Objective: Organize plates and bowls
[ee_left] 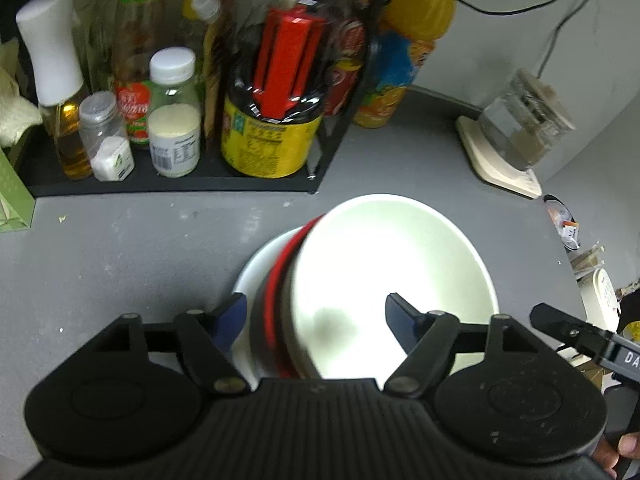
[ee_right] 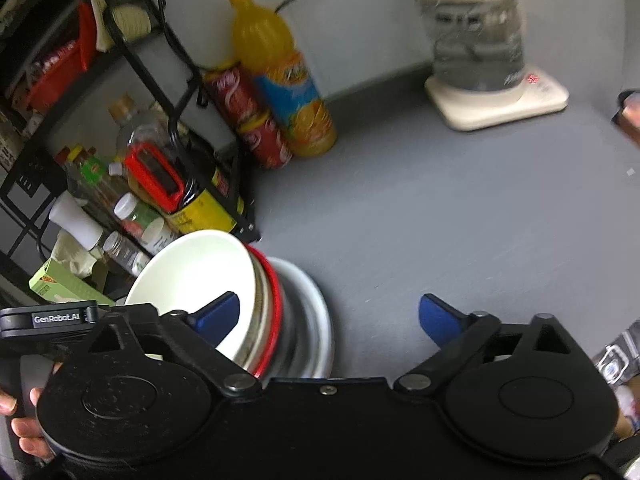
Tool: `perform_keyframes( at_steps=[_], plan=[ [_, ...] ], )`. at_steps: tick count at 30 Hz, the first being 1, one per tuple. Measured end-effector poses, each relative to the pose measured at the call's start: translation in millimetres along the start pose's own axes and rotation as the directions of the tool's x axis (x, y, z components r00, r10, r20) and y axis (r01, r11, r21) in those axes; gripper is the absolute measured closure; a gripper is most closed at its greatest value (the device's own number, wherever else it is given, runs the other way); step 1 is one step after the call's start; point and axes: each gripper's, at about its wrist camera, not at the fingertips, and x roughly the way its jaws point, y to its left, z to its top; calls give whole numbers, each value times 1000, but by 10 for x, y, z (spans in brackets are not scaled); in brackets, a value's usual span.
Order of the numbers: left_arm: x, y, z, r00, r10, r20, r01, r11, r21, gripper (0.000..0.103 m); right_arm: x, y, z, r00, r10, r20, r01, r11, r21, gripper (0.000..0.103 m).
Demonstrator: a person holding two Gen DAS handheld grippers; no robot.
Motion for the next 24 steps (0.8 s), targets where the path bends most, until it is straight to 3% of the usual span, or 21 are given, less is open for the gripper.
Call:
perform_keyframes(
  at_steps=[9,14,20,24],
  plan=[
    [-402,-234,-300,995,38,91,-41,999,29,12,-548,-199,-224,995,-55,81,53,998,24,0],
    [-681,-315,-538,994,19,104,-24,999,49,8,-896,-273,-370,988,-118,102,115,993,28,0],
    [-970,-461,-793,993,10,115,-21,996,89,0,-1229,-344,-525,982,-137,132,133,990,40,0],
    [-1167,-556,-946,990,-3,143,-11,995,98,0,-1412,-336,-628,974,-173,145,170,985,33,0]
  ],
)
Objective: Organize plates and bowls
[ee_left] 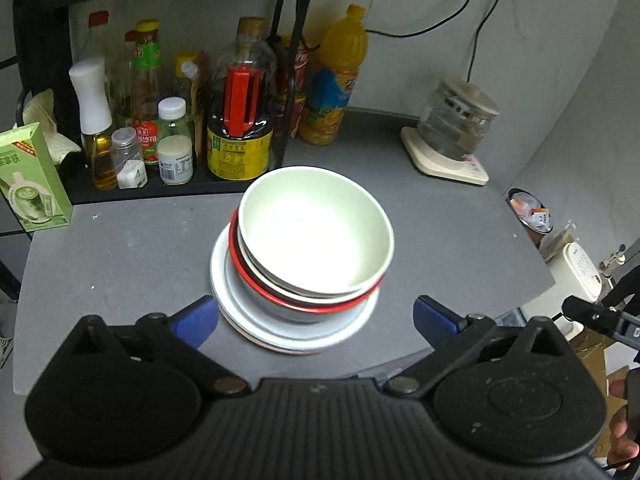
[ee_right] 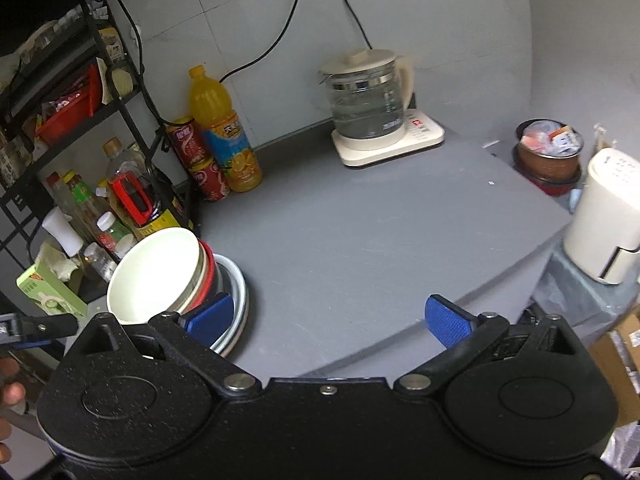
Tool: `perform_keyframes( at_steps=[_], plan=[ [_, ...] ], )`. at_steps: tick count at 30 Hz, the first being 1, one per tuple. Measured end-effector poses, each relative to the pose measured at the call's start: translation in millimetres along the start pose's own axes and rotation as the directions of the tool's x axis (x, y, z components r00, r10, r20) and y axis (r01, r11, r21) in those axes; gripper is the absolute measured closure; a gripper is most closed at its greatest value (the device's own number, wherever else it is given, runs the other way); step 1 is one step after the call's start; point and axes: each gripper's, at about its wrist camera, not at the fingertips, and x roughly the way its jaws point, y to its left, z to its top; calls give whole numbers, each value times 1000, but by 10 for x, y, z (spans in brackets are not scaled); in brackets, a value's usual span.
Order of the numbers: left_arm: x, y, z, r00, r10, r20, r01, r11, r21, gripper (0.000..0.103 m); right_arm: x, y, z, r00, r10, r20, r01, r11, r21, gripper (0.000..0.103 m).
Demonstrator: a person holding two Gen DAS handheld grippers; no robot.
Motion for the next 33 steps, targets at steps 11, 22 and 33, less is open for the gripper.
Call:
perform_keyframes(
  at_steps=[11,22,33],
  plan=[
    [-464,-177,-317,997,-17,73,14,999,42,0,-425,35,-212,999,-4,53,7,998,-60,0],
    [-712,-167,-577,995,-22,95,16,998,67,0,-736,106,-419,997,-28,76,35,995,-90,0],
    [-840,-164,-778,992,2,126,-13,996,84,0,-874,155,-596,998,-18,54,25,992,-126,0]
  ],
)
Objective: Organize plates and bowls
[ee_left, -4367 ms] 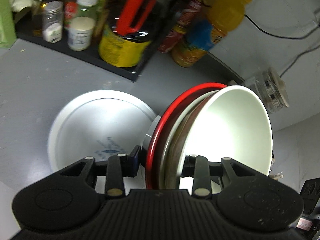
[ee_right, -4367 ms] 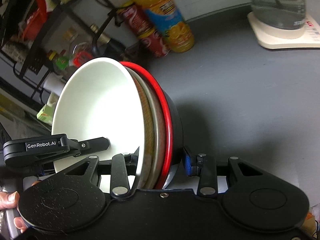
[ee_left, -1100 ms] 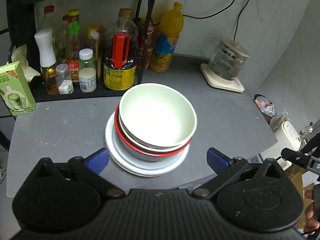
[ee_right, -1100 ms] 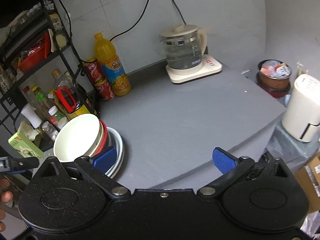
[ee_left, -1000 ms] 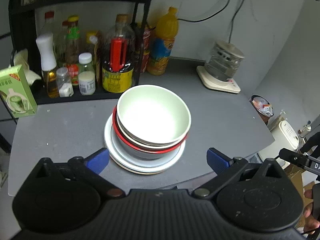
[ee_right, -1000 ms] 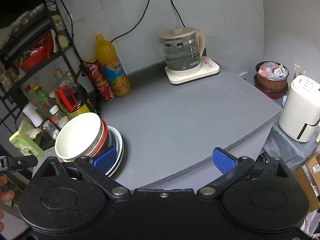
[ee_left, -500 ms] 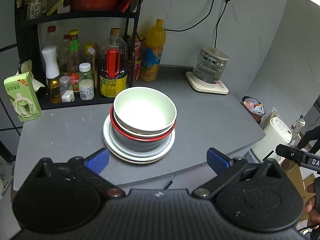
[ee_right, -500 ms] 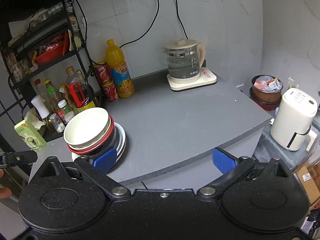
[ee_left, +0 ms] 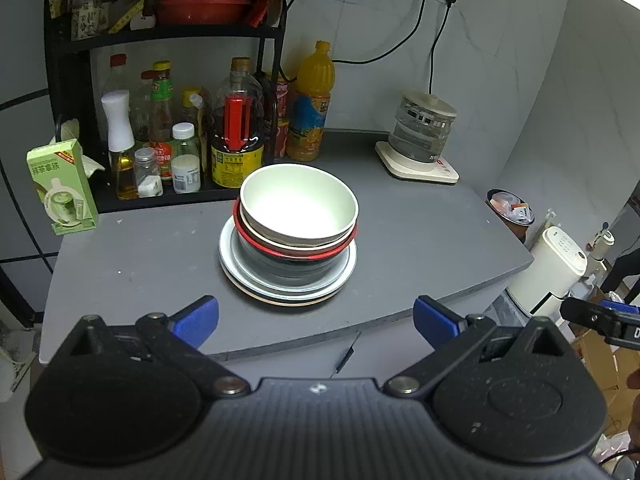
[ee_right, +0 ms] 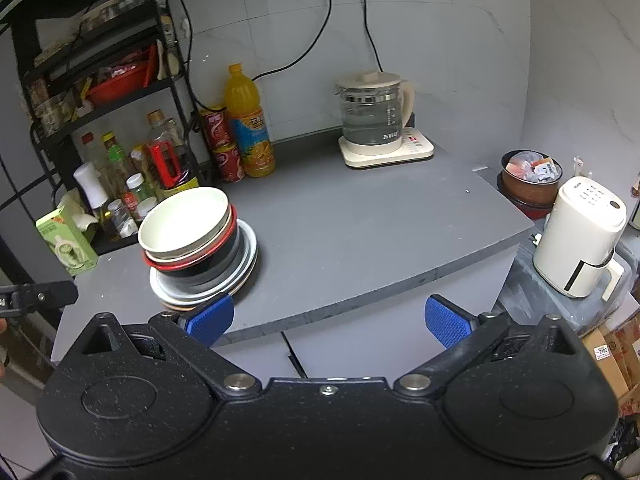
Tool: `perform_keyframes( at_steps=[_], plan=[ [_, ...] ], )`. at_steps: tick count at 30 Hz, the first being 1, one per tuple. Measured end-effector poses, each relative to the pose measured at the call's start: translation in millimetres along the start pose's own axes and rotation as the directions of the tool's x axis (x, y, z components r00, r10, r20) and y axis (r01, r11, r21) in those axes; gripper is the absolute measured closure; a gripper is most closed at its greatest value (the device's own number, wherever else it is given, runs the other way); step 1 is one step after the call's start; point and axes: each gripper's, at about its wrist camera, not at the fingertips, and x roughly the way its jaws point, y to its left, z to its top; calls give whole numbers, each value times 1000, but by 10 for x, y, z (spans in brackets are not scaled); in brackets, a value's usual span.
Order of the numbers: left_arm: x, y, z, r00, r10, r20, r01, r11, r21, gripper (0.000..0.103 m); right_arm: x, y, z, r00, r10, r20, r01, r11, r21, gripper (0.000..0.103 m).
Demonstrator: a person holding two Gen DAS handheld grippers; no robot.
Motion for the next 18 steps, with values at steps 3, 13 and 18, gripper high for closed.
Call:
perform_keyframes(
  at_steps=[3,13,18],
  plan=[
    [-20,-12,-23,1000,1,3,-1,1000,3,0,-23,16,-6,1000,9,1,-9,1000,-7,0],
    [-9,-42,-87,1000,-6,7,6,1000,3,0,-31,66,5,1000,31,3,-31,999,-14,0],
    [9,-30,-78,1000,-3,3,3,1000,4,0,-18,98,15,999,36,2,-35,999,-24,0]
  ],
)
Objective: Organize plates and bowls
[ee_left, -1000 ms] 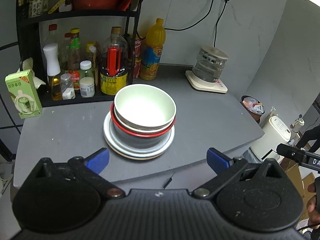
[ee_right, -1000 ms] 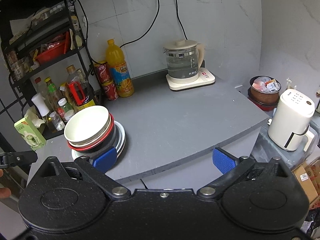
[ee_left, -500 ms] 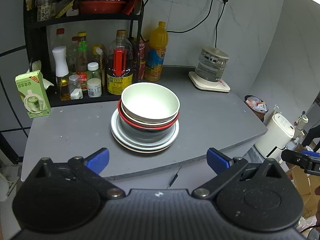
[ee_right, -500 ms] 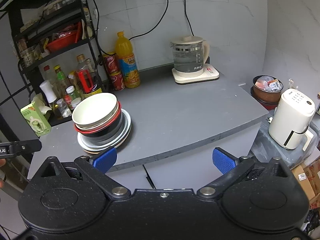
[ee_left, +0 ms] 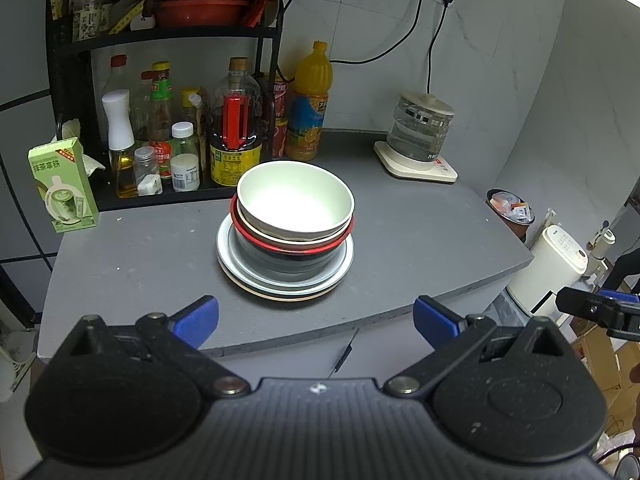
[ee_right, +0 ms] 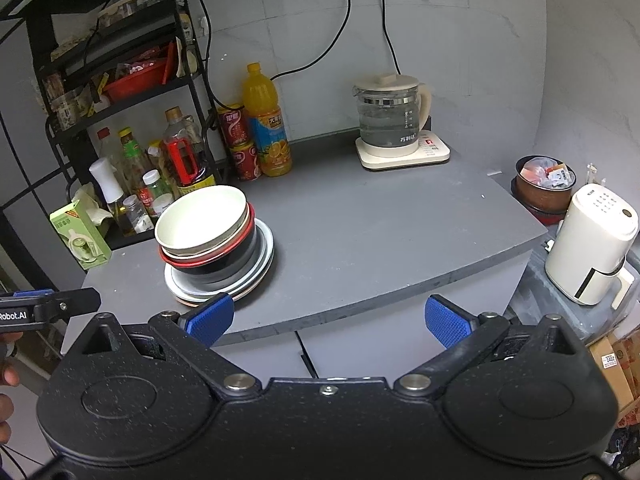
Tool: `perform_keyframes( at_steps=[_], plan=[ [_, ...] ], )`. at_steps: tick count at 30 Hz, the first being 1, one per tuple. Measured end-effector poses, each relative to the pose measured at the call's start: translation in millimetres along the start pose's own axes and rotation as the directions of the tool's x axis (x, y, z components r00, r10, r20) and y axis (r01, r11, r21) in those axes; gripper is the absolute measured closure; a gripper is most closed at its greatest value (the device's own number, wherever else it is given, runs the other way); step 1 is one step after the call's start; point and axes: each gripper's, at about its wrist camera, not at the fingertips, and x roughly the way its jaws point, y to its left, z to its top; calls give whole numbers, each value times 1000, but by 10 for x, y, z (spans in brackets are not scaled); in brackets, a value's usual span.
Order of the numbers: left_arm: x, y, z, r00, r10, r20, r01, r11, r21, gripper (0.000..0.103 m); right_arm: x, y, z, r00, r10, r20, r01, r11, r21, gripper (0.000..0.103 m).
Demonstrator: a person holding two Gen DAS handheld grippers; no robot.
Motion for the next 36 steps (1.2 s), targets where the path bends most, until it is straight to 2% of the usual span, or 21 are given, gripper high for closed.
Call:
perform_keyframes(
  at_steps=[36],
  plan=[
    [99,40,50,1000,0,-9,0,1000,11,0,75,1,69,1000,19,-11,-19,999,-27,0]
  ],
)
